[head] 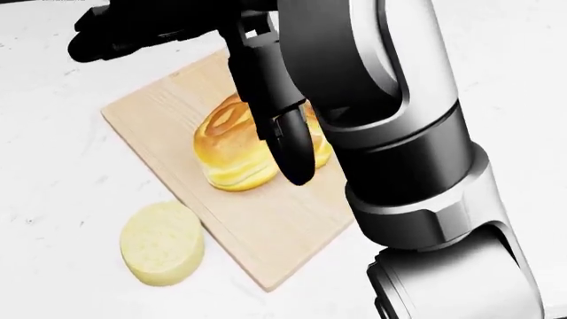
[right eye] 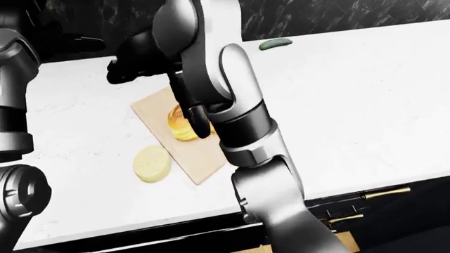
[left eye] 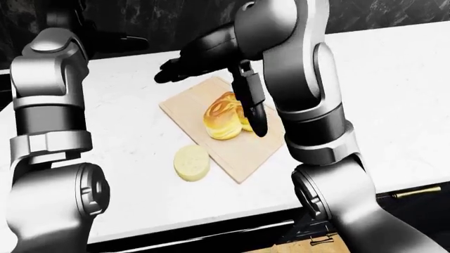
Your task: Pick up the wedge of cheese and place it on the slice of bread to prepare a simple cheese on bread dish.
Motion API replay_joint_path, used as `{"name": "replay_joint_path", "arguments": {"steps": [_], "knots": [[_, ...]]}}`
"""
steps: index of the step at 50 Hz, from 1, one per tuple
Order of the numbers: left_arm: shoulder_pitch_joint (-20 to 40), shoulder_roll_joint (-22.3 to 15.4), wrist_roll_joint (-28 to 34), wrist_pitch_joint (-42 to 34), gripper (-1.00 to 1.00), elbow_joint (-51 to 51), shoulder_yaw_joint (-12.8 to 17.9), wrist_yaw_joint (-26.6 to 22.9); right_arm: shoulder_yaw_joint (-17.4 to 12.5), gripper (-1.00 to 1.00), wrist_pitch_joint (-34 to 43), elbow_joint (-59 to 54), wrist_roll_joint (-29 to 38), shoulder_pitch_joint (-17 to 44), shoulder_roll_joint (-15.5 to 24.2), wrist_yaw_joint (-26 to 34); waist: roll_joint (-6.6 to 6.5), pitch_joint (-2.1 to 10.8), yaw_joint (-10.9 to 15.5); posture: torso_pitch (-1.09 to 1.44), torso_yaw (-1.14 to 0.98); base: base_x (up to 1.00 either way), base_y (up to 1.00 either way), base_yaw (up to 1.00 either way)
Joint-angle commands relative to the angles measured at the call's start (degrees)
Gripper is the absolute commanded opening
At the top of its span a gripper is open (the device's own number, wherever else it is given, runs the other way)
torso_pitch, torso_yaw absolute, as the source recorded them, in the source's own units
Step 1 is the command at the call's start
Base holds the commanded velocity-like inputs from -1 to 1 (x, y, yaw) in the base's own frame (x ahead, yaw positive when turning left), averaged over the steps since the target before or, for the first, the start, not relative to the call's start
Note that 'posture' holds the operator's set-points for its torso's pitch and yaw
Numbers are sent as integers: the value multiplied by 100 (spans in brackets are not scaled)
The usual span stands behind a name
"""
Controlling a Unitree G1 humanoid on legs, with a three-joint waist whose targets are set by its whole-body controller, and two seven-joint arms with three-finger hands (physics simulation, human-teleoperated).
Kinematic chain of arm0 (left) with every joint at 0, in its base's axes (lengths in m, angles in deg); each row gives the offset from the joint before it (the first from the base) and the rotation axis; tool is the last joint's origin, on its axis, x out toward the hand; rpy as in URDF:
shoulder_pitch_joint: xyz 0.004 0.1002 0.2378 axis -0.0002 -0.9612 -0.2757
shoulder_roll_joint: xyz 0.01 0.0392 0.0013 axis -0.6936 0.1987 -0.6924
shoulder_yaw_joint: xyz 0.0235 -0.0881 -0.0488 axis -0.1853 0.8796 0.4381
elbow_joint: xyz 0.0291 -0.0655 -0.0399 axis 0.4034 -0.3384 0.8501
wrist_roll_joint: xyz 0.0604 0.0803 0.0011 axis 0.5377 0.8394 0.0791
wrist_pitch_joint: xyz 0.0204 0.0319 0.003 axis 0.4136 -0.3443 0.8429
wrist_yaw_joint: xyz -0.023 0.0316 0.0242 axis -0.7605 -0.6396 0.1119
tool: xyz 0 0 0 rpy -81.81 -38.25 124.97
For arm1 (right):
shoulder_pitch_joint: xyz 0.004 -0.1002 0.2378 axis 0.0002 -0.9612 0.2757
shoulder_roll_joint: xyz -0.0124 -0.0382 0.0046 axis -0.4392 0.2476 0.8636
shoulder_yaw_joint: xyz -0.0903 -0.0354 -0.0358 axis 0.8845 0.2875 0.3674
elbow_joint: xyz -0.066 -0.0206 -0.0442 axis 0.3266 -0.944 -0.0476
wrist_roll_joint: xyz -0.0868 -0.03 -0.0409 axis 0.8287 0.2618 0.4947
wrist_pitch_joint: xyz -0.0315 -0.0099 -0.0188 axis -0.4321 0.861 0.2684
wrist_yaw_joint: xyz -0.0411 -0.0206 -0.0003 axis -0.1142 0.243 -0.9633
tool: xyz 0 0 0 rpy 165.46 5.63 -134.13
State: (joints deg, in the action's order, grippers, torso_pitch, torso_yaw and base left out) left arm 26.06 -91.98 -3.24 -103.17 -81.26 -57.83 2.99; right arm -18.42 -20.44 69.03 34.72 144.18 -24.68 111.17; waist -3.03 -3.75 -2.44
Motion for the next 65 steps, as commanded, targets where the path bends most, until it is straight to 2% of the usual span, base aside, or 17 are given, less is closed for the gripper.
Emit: {"name": "replay_joint_path", "arguments": {"steps": [1, 6, 7, 12, 19, 24, 31, 39, 56, 59, 65], "knots": [[224, -94, 4, 178, 100, 208, 43, 21, -81, 100, -246, 216, -7, 204, -17, -67, -50, 202, -7, 0, 0, 0, 0, 0], [203, -98, -10, 145, 100, 260, 48, 22, -122, 100, -552, 216, -48, 290, -54, -62, -69, 204, -33, 0, 0, 0, 0, 0], [204, -100, -11, 142, 100, 261, 47, 22, -259, 100, -747, 177, -337, 274, -142, -301, -72, 203, -39, 0, 0, 0, 0, 0], [229, -91, -3, 157, 100, 231, 34, 29, -103, 100, -926, 49, -216, 385, 52, -156, -77, 205, -58, 0, 0, 0, 0, 0], [277, -114, 14, 189, 100, 160, 33, 21, -33, 100, -1211, 170, 71, 461, -47, 36, -95, 175, -88, 0, 0, 0, 0, 0], [390, -179, 61, 336, 100, -102, 28, 8, 170, 100, -1547, 270, 271, 225, -162, 131, -105, 167, -110, 0, 0, 0, 0, 0], [422, -244, 100, 486, 100, -298, 44, -4, 759, 100, -1156, 659, 204, 50, -219, 131, -135, 162, -131, 0, 0, 0, 0, 0], [397, -258, 92, 460, 100, -246, 50, -8, 1217, 100, -971, 982, 250, -67, -268, 131, -152, 162, -142, 0, 0, 0, 0, 0], [265, -299, 33, 503, 100, -209, 90, -11, 1683, 100, -702, 1035, 291, -67, -616, 131, -207, 175, -146, 0, 0, 0, 0, 0], [253, -294, 25, 525, 100, -227, 89, -5, 1931, 100, -261, 1264, 287, -156, -624, 131, -207, 179, -141, 0, 0, 0, 0, 0], [250, -281, 18, 504, 100, -193, 79, 4, 2083, 100, 448, 1557, 528, -364, -808, 131, -207, 188, -128, 0, 0, 0, 0, 0]]}}
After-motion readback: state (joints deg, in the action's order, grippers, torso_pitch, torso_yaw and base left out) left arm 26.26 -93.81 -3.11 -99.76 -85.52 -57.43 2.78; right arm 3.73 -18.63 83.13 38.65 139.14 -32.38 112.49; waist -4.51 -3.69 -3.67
